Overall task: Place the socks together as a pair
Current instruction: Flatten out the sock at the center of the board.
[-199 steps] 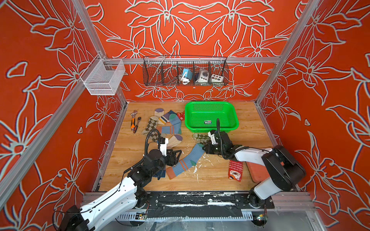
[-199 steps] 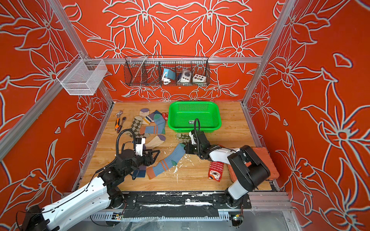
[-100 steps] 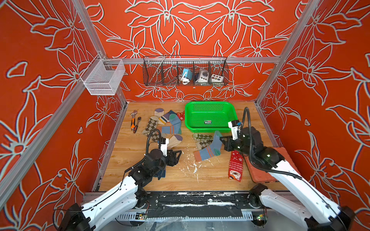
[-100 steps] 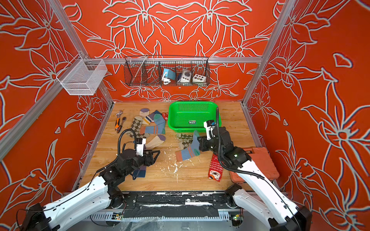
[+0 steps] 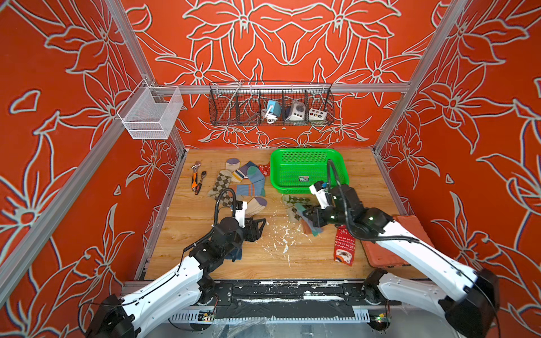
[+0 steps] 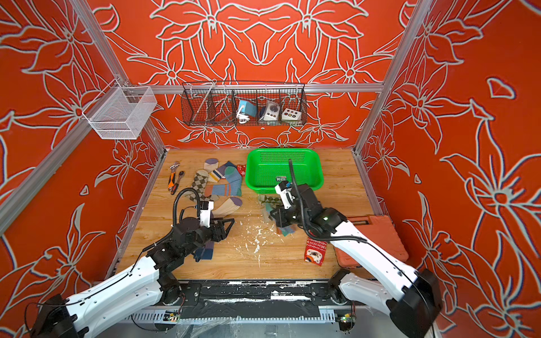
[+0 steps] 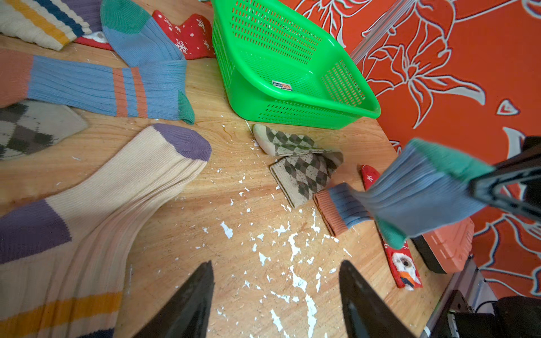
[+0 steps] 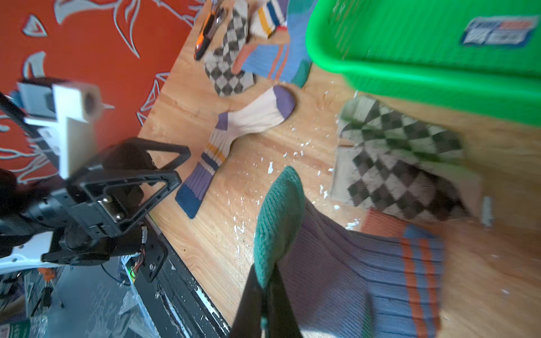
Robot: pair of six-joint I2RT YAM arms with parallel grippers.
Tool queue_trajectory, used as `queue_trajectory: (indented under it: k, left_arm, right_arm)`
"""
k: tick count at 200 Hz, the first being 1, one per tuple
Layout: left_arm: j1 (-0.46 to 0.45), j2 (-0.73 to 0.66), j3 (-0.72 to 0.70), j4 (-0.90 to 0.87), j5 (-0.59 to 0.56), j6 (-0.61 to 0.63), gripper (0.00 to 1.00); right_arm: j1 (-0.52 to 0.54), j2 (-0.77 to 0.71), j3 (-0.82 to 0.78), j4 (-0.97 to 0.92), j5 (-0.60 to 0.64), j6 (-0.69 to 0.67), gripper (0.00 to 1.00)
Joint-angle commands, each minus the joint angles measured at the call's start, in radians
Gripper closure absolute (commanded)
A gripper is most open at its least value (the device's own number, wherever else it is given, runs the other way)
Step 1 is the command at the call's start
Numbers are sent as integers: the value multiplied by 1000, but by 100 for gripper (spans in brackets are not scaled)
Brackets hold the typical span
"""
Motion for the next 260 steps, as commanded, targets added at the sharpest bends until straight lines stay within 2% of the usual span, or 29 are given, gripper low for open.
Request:
queue_trajectory:
  k: [1,18,38,53,68,101,121,139,167,219,245,260]
  left_arm:
    - [-4,-6,6,8,-29,-19,34]
    - [-3,-11,6,-10,-44,-27,34]
    - [4,-10,8,-30,-50,-34,34]
    - [12,0,11,-42,-44,-37,33]
    - [25,29,18,-54,-30,-35,30]
    - [46,150,34,-46,36,-34,22]
    - [48,226,52,-45,75,-35,24]
    - [48,317,76,-47,106,-32,24]
    - [48,411,110,-51,155,-21,28]
    - [48,470,117,-45,208,-7,48]
    - [48,492,123,-40,223,-1,68]
    - [48,497,126,-37,228,2,82]
  right_arm:
    - [79,125,-2,212,-10,66,100]
    - [124,237,19,312,-18,95,96]
    - [156,336,61,373,-60,118,80]
    - [161,347,72,380,-75,114,68]
    - [154,299,63,339,-30,94,61]
    - [61,129,-13,190,52,37,58]
    - [-66,16,-102,126,65,24,59]
    - [-160,-58,-157,46,129,-13,59]
    - [-256,-61,-229,37,140,-40,58]
    - [-271,110,-300,165,32,-30,52]
    - [-266,177,-302,249,-57,-9,55]
    - [-258,199,-301,275,-81,-3,62]
